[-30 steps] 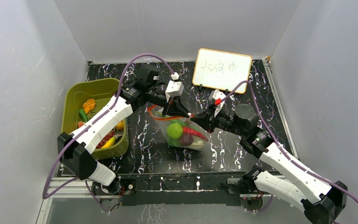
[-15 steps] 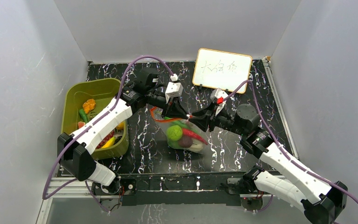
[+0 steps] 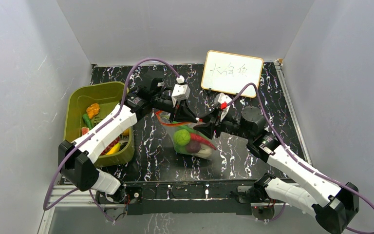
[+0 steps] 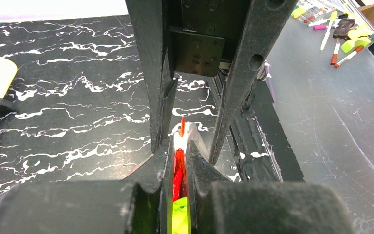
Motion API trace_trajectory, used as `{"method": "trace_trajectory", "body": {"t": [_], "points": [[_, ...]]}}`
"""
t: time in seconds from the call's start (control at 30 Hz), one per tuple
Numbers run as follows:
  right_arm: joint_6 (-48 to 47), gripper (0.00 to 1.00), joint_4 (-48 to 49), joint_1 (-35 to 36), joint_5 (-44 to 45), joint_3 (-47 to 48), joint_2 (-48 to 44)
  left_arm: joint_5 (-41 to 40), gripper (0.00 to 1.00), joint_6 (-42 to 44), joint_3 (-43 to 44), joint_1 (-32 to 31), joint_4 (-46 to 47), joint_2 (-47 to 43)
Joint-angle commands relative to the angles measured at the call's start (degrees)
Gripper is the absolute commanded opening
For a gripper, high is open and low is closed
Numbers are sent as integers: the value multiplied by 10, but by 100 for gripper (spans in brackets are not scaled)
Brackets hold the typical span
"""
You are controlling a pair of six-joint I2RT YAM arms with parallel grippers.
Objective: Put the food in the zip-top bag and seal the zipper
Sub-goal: Zip the zipper food storage bag at the center of the board.
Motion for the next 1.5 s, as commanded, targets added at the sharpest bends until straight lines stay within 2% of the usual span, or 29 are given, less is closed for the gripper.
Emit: {"method": "trace_trajectory", "body": {"t": [0.0,0.1,0.17,0.23,0.33,0.37,0.5,0.87,1.03,1.07,1.13,1.17,1.3,1.47], "points": [[-17,41,49,-2,-16,-9,1,13,0,-1,0,3,27,-38],[-18,39,62,-2,-8,-18,4,19,0,-2,-5,3,33,-38],[-15,34,77,-2,-7,-22,9,19,0,-6,-9,3,40,-39],[-12,25,80,-1,1,-22,13,19,0,-14,-14,4,50,-41],[-8,1,86,-1,24,-24,5,18,0,-19,-14,3,49,-42],[-5,0,89,-1,33,-25,-1,13,0,-18,-13,3,44,-42],[6,0,91,-1,51,-33,-18,-19,0,-2,-13,7,6,-42],[22,0,91,-2,119,-54,-63,-40,0,55,27,23,-100,-28],[21,0,89,-2,69,-52,-52,-23,0,37,20,25,-82,-31],[18,7,81,-1,52,-48,-49,-17,0,29,16,25,-71,-33],[15,29,83,-1,27,-44,-46,-4,0,13,7,25,-44,-37],[13,34,86,-2,24,-45,-44,2,0,5,1,25,-31,-40],[5,41,105,-2,27,-39,-20,22,0,-24,-15,24,17,-41],[2,39,142,-1,12,-28,19,37,0,-43,-21,25,43,-41]]}}
